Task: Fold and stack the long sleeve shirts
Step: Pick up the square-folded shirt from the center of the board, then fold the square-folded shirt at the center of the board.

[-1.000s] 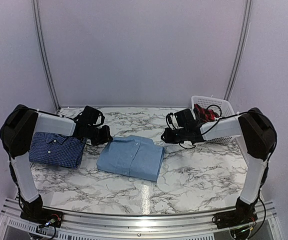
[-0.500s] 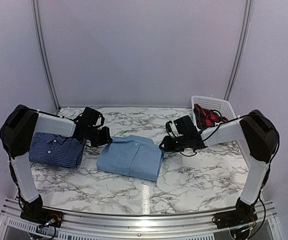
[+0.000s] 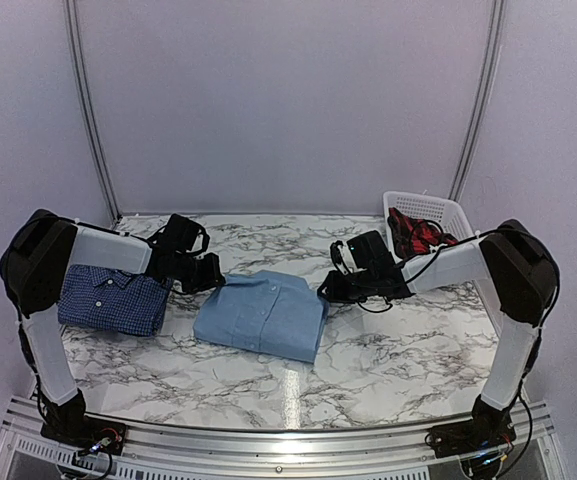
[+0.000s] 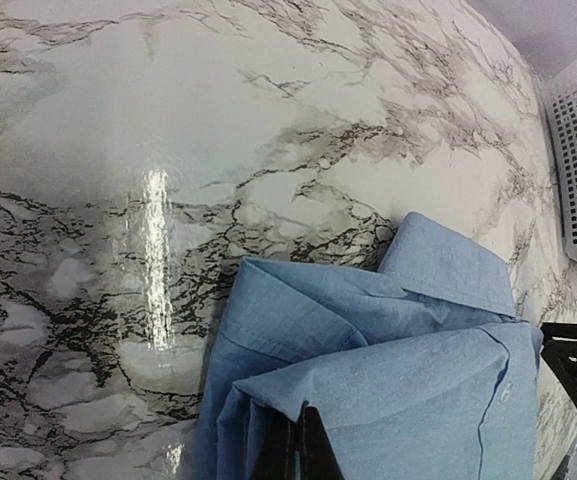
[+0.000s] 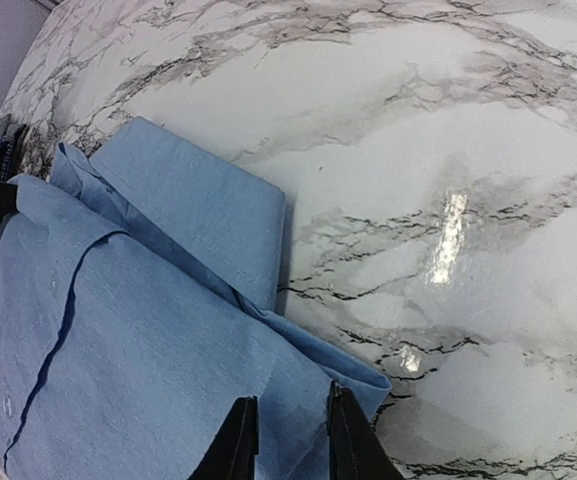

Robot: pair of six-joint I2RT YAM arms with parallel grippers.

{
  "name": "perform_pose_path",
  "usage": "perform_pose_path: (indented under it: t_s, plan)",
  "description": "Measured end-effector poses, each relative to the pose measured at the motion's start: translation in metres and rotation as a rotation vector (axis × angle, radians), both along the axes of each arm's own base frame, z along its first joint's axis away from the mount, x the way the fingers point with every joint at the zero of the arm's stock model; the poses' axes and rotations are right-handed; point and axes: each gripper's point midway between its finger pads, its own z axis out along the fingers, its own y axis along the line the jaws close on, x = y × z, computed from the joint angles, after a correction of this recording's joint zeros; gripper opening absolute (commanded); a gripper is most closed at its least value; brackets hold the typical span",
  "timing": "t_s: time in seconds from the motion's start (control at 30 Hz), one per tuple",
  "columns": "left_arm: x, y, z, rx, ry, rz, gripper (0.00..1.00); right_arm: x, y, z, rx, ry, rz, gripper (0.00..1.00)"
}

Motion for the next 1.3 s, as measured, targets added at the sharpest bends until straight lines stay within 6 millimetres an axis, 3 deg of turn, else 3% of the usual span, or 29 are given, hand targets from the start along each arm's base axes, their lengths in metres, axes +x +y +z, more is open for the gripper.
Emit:
perform_pose_path:
  t_s: [0.4,0.53,0.63,0.87,1.0,1.2,1.3]
  plan:
    - [-0.001,-0.001,0.0,-0.005,0.003,-0.005,0.0,-0.001,-0.001,-0.008,-0.012,0.014,-0.001,0.19]
    - [-0.001,-0.001,0.0,-0.006,0.003,-0.006,0.0,-0.002,0.0,-0.014,-0.019,0.023,0.001,0.12]
    - [-0.001,-0.001,0.0,-0.006,0.003,-0.006,0.0,-0.002,-0.001,-0.015,-0.022,0.024,-0.001,0.0]
    - [-0.003,-0.002,-0.001,-0.011,0.009,-0.011,0.0,-0.002,-0.002,-0.013,-0.045,0.006,-0.015,0.0]
    - [-0.011,0.0,0.006,-0.014,0.002,-0.016,0.0,-0.004,-0.001,0.007,-0.054,-0.036,-0.021,0.0]
    - [-0.003,-0.004,0.034,-0.035,-0.062,-0.024,0.0,0.008,-0.004,0.059,-0.033,-0.163,-0.066,0.0]
    - [0.01,-0.01,0.041,-0.037,-0.088,-0.029,0.0,0.021,-0.004,0.06,-0.052,-0.191,-0.087,0.0]
